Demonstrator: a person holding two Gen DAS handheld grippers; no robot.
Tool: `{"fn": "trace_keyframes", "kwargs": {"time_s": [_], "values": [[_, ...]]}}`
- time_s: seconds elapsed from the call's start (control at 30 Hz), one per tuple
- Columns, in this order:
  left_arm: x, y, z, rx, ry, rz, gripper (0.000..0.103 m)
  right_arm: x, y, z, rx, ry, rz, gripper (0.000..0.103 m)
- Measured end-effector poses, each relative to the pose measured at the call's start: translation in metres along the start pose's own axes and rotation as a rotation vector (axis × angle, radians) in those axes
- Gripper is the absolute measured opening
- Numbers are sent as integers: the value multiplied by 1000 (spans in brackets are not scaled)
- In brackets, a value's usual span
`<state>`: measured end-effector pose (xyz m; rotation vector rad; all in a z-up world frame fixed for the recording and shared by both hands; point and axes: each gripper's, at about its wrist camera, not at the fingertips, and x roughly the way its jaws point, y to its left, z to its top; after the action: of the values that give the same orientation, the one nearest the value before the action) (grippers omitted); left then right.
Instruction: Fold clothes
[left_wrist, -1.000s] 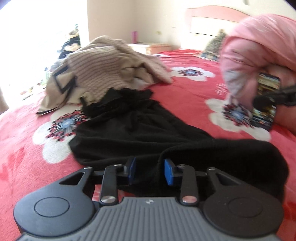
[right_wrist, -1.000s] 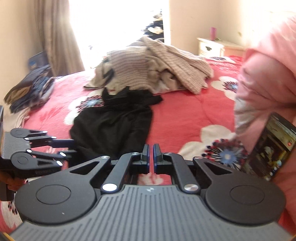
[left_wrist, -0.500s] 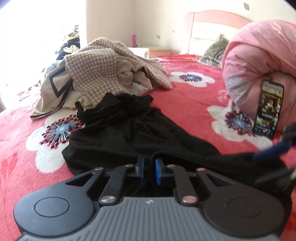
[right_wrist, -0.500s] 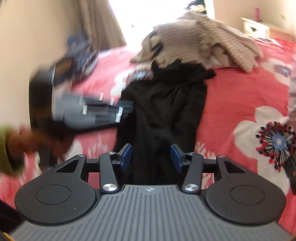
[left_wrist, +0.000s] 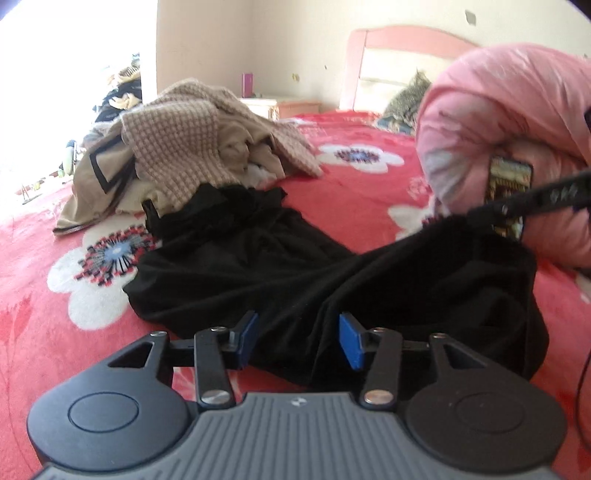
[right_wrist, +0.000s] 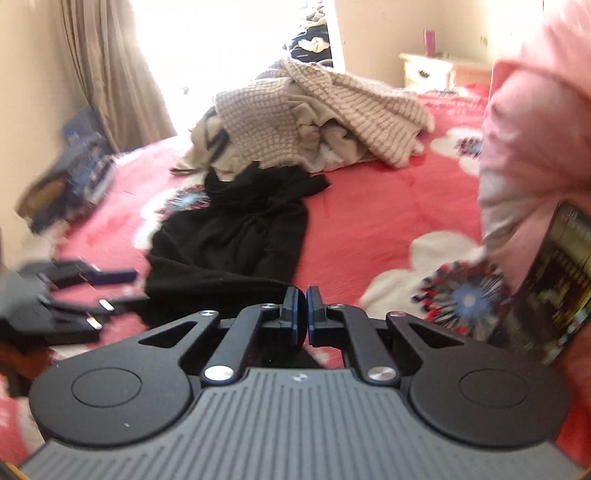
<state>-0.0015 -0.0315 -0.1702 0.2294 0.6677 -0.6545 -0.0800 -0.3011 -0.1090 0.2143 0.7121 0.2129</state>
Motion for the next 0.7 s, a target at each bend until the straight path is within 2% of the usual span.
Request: {"fn": "trace_keyframes", "kwargs": {"time_s": [0.1, 0.17, 0.2, 0.23, 0.4, 0.53, 0.7], "values": [[12, -5, -3, 34, 28, 0, 48, -1, -7, -3, 69, 28, 174, 3], [21, -5, -4, 29, 50, 15, 30, -3, -6, -4, 86, 43, 308, 3], [24, -2, -3, 5, 58, 19, 13, -6, -2, -5, 73, 42, 359, 3], [25, 3, -2, -32, 62, 24, 6, -8, 4, -6, 44, 42, 395, 3], [-2, 26, 3, -167, -40, 67, 3, -15, 33, -13, -75, 96, 552, 3], [-51, 51, 12, -277, -166, 73, 3, -16, 54, -17, -148, 155, 650, 3], [-107, 86, 20, -374, -254, 168, 3, -19, 69, -15, -201, 196, 734, 8]]}}
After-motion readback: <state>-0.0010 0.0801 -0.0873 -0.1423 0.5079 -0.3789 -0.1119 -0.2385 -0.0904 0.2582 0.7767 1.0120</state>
